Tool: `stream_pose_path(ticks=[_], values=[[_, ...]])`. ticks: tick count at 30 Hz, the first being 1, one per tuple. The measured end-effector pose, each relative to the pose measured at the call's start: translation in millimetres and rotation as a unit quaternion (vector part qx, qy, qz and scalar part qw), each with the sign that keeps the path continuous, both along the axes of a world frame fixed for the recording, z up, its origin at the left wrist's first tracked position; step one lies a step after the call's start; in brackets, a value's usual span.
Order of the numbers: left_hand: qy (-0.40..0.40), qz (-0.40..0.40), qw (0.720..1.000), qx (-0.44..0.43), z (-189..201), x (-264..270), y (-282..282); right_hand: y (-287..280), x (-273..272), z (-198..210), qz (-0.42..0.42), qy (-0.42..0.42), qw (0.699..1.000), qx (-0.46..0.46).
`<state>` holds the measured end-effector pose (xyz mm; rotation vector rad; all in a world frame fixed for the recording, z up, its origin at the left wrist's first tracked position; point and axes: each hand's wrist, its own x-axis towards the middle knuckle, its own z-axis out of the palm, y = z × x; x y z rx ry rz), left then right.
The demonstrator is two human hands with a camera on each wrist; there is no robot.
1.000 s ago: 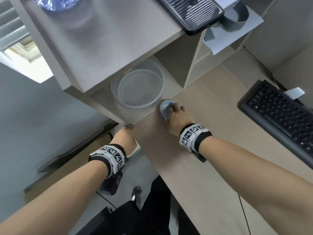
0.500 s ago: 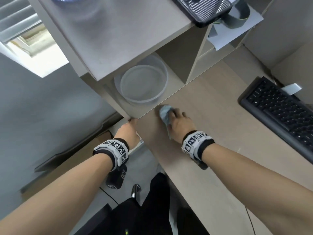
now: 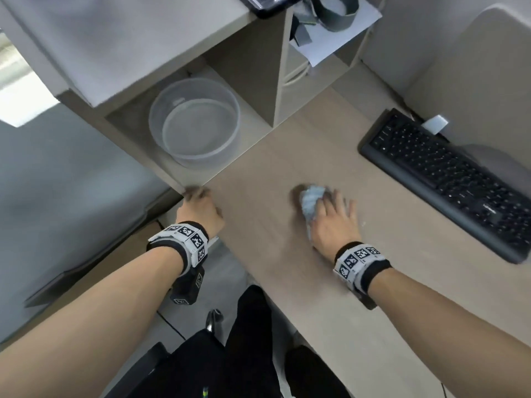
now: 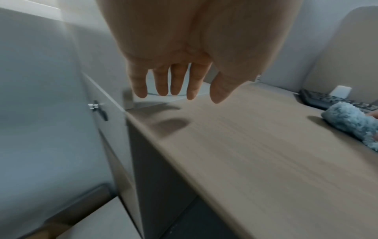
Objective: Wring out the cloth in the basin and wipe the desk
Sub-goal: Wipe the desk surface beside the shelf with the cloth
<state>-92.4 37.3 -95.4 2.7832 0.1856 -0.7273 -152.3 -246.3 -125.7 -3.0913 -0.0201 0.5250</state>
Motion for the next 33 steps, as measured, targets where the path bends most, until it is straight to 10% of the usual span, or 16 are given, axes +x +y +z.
stream_pose_path(ticks=[4, 12, 19, 27, 33], values=[[-0.017, -0.061, 0.998, 0.019, -2, 8, -28, -57, 1, -4, -0.128, 0.011, 0.992, 0.010], [0.005, -0.045, 0.999, 0.005, -6, 24, -72, -18, -34, -6, 0.014, 0.063, 0.993, 0.094], [0.069, -0.032, 0.995, 0.070, 0, 26, -86, -73, -11, -1, -0.223, 0.083, 0.969, 0.070], [0.087, -0.076, 0.987, 0.110, 20, 35, -83, -59, -42, -3, -0.017, 0.118, 0.989, 0.092], [0.098, -0.093, 0.986, 0.097, 23, 46, -53, -100, -3, 0, -0.132, 0.096, 0.985, 0.061]])
